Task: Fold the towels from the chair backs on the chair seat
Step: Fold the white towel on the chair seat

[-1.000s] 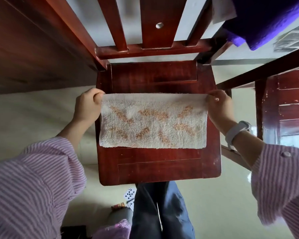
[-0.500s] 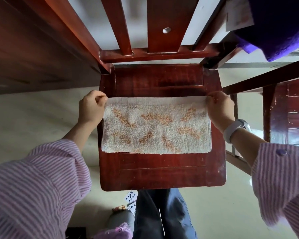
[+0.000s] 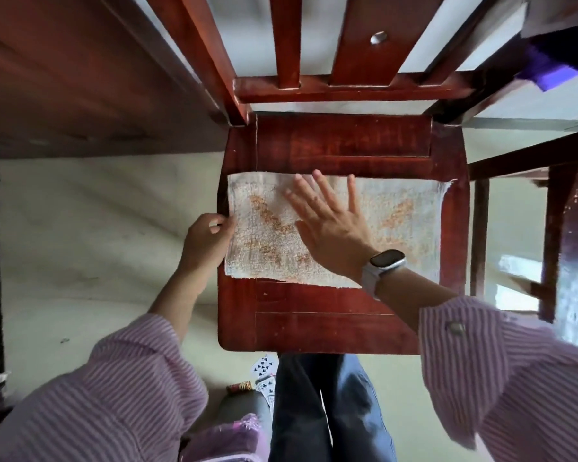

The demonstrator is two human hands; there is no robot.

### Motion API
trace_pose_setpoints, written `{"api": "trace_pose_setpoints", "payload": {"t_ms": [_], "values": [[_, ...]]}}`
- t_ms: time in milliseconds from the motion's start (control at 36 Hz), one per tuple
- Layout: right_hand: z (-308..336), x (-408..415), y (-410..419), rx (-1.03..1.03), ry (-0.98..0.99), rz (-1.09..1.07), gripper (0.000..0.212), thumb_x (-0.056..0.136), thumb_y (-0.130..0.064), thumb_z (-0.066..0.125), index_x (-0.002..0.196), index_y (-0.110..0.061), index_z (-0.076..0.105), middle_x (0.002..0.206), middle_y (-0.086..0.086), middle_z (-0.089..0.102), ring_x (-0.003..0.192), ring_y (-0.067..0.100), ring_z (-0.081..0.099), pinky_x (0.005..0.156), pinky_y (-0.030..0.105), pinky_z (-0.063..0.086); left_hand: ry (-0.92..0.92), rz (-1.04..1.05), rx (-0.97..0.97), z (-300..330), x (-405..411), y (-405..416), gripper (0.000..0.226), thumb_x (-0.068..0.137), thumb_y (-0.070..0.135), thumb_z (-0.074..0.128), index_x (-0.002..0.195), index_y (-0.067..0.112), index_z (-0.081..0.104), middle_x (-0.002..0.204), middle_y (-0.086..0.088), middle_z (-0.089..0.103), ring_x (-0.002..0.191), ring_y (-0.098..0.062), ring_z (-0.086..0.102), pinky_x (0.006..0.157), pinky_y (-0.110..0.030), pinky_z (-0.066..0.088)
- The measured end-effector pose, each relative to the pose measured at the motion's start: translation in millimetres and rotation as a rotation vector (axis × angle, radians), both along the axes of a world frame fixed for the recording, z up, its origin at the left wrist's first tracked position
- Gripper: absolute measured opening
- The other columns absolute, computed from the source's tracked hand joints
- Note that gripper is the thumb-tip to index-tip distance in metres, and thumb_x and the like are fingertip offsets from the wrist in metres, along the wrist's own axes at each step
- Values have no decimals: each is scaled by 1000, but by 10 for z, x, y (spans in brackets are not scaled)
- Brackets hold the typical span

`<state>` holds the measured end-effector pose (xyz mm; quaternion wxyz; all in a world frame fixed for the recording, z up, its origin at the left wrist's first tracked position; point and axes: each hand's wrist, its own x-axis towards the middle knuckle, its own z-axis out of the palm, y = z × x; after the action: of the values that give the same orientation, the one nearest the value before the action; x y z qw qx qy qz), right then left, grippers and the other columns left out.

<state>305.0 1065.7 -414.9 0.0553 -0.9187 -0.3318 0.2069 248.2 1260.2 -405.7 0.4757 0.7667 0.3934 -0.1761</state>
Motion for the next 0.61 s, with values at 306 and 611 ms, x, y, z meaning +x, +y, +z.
{"api": "trace_pose_setpoints", "payload": {"t_ms": [306, 611], "values": [[-190, -11, 117, 28, -51, 59, 50, 94, -44, 28, 142, -29, 27, 149, 8, 31, 136, 38, 29, 100, 71, 12, -79, -19, 291, -28, -327, -103, 25, 94, 24, 46, 110, 7, 55, 107, -7, 64, 90, -17, 58, 74, -22, 39], [-190, -61, 64, 32, -30, 38, 51, 97, -40, 15, 141, -20, 32, 149, 9, 32, 137, 33, 28, 105, 68, 18, -144, 136, 149, -70, 295, -56, 36, 87, 31, 57, 109, 3, 59, 101, -11, 66, 93, -21, 62, 83, -34, 47]]}}
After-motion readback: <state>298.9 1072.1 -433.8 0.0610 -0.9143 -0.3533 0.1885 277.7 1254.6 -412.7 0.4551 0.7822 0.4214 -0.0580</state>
